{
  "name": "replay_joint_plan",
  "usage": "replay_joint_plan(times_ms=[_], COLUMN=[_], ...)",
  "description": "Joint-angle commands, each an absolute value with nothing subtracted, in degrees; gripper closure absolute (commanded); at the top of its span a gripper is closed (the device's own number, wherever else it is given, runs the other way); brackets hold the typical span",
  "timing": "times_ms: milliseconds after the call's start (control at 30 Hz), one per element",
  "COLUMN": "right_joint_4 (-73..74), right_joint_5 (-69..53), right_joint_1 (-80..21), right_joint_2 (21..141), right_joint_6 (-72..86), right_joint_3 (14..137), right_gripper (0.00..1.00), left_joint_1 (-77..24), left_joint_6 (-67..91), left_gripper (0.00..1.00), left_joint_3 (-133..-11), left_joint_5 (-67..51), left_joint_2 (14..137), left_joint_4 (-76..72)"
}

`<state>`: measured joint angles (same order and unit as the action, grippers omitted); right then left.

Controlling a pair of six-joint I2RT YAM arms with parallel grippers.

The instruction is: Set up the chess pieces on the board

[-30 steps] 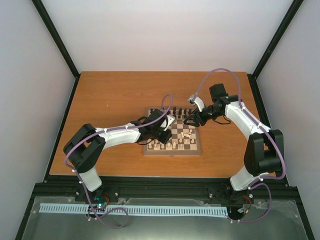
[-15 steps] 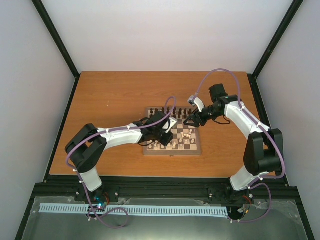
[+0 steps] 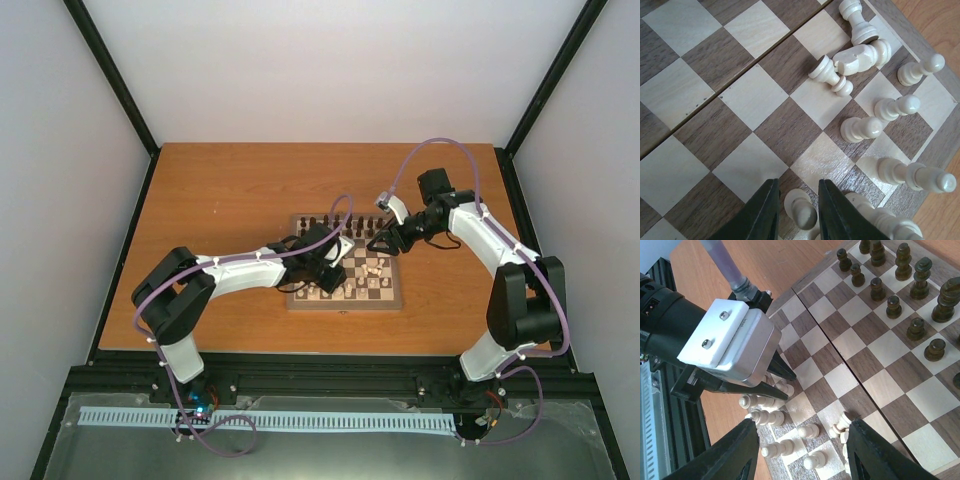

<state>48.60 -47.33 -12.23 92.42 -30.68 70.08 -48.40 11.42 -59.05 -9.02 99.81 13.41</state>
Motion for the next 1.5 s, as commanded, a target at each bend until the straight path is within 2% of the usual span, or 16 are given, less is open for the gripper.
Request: replay_joint_plan(times_ms=[0, 467, 633, 767, 900, 1167, 1467], right_joint_4=[49.37, 49.81, 51.67, 52.11, 50.0, 48.51, 44.9], right_joint_5=[-48.41, -48.63, -48.36, -41.86, -33.17, -27.82, -21.09], right_joint_1=[-12.12, -12.11, -12.12, -11.88, -11.92, -14.86, -19.62], right_joint_2=[93.34, 93.17, 93.03, 91.81, 90.59, 89.86, 91.95], right_joint_6=[-31.82, -32.05, -33.29, -34.84, -35.97, -40.36, -41.08], right_joint_3=[70.14, 70.35, 71.32, 71.31, 68.77, 62.15, 61.43], right_gripper=[0.5, 0.5, 0.5, 0.5, 0.54, 0.67, 0.71], left_joint_1=[-48.94, -48.91, -48.94, -48.96, -48.91, -48.95, -48.95], left_joint_6=[10.63, 11.07, 10.99, 11.43, 13.18, 16.62, 17.66], left_gripper=[0.75, 0.74, 0.63, 0.58, 0.51, 0.48, 0.46], left_joint_3=[-61.52, -61.63, -61.23, -62.02, -62.75, -64.89, -64.2], left_joint_5=[-8.43, -7.04, -8.63, -9.31, -5.48, -2.03, -1.99], left_joint_2=[100.39, 99.4, 97.34, 95.34, 93.19, 91.8, 90.97], left_joint_4=[13.45, 13.71, 12.79, 12.9, 13.55, 15.51, 14.43])
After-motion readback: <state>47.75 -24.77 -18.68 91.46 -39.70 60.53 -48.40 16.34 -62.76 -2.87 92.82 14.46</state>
